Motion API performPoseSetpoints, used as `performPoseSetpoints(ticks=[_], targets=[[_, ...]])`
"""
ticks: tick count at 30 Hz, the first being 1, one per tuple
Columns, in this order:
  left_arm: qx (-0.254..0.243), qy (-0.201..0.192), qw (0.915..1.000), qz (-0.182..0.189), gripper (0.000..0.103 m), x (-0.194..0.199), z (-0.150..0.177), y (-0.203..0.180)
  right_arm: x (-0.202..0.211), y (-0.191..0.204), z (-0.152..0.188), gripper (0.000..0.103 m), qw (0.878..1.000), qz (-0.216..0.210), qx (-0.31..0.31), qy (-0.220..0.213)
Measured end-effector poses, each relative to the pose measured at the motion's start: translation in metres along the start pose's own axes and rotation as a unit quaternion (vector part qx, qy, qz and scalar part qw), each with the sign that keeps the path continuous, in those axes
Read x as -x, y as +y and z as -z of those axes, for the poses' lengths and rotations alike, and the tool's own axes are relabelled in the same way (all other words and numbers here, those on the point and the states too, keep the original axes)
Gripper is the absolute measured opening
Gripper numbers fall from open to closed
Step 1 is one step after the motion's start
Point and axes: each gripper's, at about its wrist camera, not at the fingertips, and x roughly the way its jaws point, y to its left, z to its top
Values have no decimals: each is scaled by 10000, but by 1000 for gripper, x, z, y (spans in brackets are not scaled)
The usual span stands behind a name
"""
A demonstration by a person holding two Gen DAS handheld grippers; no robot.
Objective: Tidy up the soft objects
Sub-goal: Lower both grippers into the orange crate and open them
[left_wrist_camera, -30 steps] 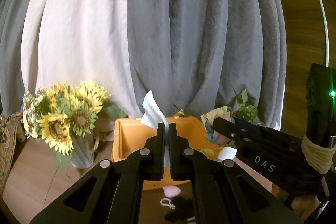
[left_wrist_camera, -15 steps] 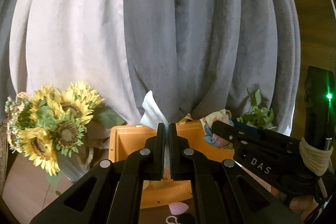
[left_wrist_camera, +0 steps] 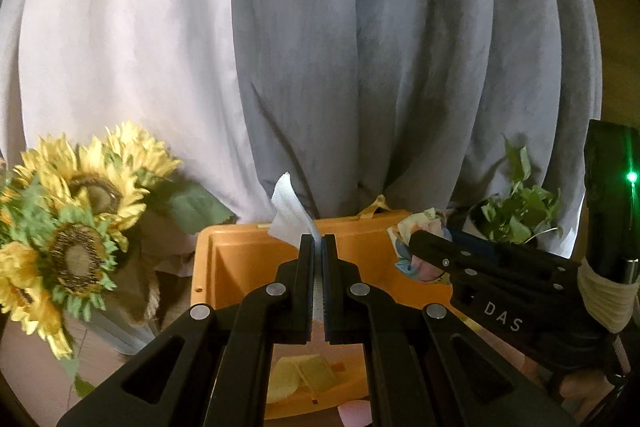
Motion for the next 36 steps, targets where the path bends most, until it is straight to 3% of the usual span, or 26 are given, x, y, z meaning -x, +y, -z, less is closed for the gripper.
performPoseSetpoints(ticks=[6,8,10,12,14,26,36], targets=[[64,215,9997,-11,6,-23,6,4,-23,-10,3,32,9997,46,-101,227],[138,313,9994,-20,19,-30,9,6,-29,-14,4,33,9993,156,-163,302],[201,381,9991,-24,28,-34,11,9,-34,-18,5,44,9987,255,-259,371],[189,386,9990,-109,29,-34,13,9,-37,-24,6,51,9978,295,-408,439],[162,397,9989,-181,35,-32,15,9,-37,-26,7,51,9975,339,-444,442],[80,169,9987,-475,57,14,16,4,-5,-19,8,51,9979,548,-232,238],[8,11,9966,-825,64,67,17,-8,42,-3,15,54,9988,463,-155,23]])
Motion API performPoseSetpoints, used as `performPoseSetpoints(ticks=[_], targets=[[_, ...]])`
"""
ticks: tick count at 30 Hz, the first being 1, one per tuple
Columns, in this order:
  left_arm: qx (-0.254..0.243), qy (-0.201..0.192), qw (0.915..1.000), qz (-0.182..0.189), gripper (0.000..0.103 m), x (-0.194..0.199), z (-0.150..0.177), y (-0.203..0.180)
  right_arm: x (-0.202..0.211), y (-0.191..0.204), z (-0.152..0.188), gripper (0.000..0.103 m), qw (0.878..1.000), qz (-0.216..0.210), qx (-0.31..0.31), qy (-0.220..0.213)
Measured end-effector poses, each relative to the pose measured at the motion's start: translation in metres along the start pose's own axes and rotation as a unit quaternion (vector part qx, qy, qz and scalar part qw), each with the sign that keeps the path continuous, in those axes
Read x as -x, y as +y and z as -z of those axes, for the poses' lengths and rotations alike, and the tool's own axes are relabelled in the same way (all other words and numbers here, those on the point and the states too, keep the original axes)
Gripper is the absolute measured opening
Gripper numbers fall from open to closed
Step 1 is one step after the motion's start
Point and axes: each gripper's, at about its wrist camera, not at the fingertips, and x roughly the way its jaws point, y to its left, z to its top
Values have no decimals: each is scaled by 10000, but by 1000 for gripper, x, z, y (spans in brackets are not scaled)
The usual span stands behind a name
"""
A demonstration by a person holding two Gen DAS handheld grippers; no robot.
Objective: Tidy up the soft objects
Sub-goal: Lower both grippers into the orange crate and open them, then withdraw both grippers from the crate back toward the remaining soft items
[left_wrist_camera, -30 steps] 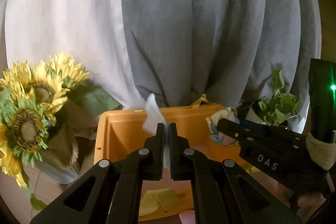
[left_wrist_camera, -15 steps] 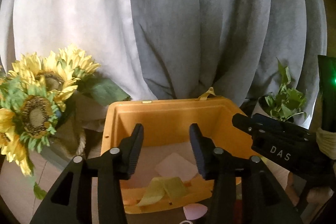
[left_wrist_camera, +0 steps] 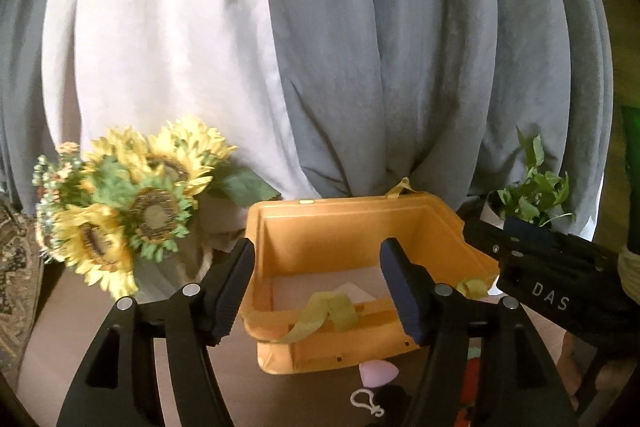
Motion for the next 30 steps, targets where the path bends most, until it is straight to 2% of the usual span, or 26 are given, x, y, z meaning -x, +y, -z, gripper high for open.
performPoseSetpoints(ticks=[2,16,30], targets=[[19,-17,10000,-50,64,12,2,0,11,3,3,57,10000,5,27,-43],[40,-28,9997,-236,68,71,22,1,73,18,27,59,9996,-5,194,-183],[22,262,9993,-252,70,111,55,3,109,32,63,59,9999,-84,95,75]])
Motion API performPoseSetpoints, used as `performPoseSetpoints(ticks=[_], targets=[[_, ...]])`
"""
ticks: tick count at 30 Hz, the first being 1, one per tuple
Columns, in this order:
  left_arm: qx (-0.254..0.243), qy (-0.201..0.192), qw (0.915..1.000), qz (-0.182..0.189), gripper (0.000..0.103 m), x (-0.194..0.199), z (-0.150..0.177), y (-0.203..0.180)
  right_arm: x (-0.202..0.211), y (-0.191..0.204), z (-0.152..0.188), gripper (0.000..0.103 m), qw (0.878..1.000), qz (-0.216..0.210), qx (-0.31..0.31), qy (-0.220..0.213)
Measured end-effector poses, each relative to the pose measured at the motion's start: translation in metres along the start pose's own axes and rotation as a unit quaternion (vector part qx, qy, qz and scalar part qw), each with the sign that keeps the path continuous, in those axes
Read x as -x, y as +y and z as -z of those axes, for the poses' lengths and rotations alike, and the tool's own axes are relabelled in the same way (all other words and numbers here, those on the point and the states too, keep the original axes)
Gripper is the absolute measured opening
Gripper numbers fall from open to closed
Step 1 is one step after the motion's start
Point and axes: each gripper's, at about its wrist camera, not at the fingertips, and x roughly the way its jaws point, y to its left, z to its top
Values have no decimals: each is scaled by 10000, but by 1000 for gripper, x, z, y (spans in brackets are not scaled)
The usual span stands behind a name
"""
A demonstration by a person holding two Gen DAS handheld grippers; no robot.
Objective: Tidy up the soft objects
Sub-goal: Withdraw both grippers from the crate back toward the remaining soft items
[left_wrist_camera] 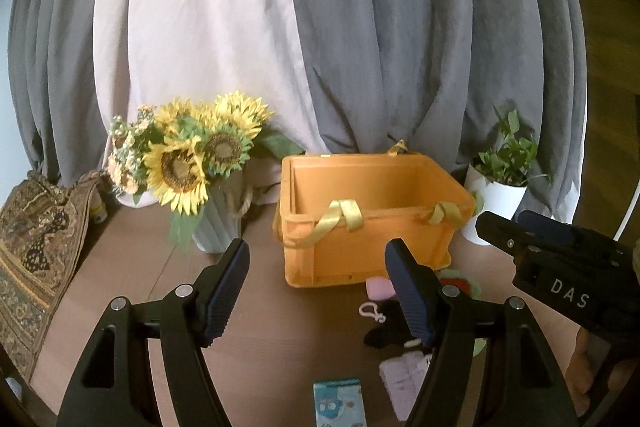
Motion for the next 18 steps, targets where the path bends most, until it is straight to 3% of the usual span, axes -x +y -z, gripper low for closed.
performPoseSetpoints(ticks=[18], targets=[[-175,765,9969,70,71,1,54,-5,-4,-1,55,59,9970,55,60,771]])
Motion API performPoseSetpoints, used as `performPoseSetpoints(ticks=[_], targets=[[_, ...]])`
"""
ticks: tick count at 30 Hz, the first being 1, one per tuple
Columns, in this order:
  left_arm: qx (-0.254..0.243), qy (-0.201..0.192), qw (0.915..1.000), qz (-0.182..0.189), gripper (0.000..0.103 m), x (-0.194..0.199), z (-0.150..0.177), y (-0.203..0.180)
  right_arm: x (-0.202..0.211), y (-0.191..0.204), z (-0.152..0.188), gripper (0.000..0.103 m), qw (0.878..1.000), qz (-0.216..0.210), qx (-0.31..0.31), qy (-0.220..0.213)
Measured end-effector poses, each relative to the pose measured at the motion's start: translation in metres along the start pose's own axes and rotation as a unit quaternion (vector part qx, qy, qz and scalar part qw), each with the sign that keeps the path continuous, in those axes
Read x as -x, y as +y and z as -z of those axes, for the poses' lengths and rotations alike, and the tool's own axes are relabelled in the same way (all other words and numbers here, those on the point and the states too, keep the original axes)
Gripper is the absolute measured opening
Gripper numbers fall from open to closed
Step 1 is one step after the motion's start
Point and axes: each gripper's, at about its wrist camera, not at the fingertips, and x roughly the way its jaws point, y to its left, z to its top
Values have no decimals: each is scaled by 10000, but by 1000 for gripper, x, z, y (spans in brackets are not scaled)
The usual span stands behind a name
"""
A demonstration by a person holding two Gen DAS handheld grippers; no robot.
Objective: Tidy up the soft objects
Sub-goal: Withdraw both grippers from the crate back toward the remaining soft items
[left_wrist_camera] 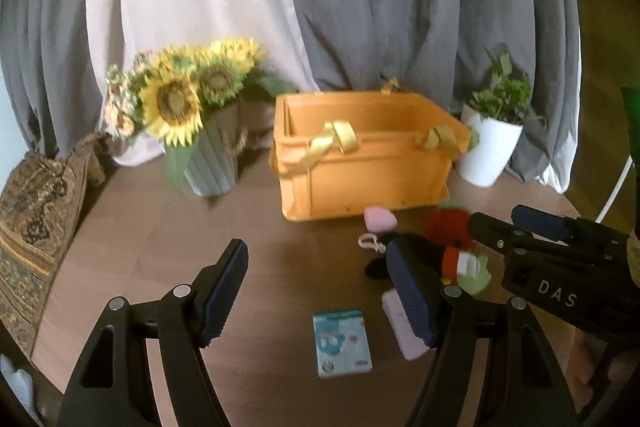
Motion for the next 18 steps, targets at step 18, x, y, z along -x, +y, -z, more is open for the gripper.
performPoseSetpoints(ticks=[18], targets=[[-47,795,9968,80,71,-32,46,-6,-27,-2,50,59,9969,-125,-125,763]])
